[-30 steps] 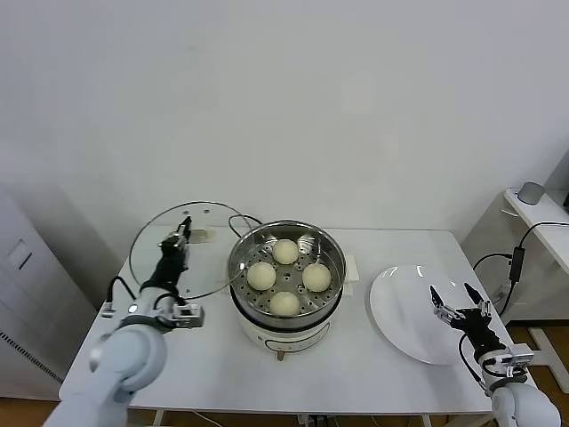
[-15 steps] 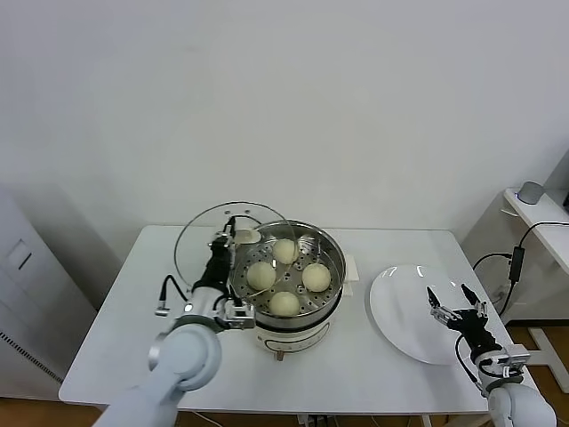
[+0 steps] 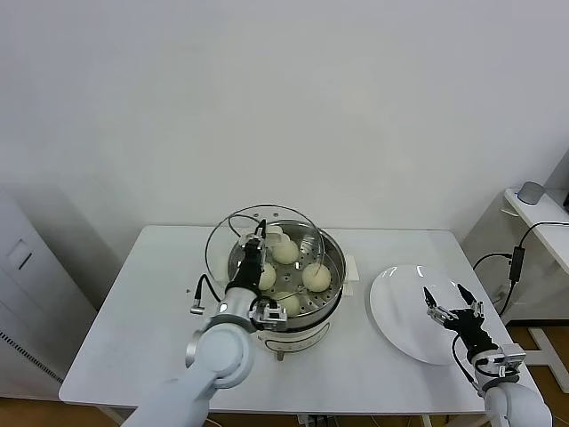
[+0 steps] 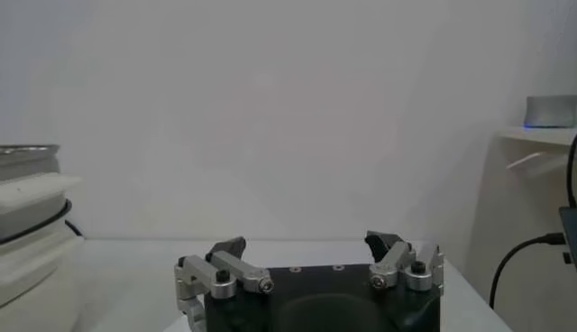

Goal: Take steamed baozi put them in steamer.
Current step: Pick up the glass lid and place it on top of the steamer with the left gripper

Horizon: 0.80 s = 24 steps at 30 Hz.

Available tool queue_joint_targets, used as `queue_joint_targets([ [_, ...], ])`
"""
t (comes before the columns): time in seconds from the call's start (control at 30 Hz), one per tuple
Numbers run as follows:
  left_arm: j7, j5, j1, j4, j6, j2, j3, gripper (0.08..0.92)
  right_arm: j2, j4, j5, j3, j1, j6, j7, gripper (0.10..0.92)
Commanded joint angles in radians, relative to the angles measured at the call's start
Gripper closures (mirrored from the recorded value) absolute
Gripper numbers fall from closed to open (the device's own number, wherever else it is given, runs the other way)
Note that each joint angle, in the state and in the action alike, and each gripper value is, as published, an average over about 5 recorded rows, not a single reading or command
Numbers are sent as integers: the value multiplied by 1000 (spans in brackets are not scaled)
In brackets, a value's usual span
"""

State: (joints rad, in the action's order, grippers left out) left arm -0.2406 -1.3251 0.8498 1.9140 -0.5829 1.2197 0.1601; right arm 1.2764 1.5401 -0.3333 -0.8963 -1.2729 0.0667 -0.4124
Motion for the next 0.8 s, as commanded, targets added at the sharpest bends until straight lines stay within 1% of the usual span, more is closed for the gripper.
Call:
queue_joint_targets([
  [0.03, 2, -13, -23, -71, -13, 51, 46, 890, 1, -3, 3, 2, 0, 1, -1, 203],
  [0.8, 15, -29, -17, -102, -29, 90, 83, 890, 7, -9, 9, 4, -4, 3, -4, 203],
])
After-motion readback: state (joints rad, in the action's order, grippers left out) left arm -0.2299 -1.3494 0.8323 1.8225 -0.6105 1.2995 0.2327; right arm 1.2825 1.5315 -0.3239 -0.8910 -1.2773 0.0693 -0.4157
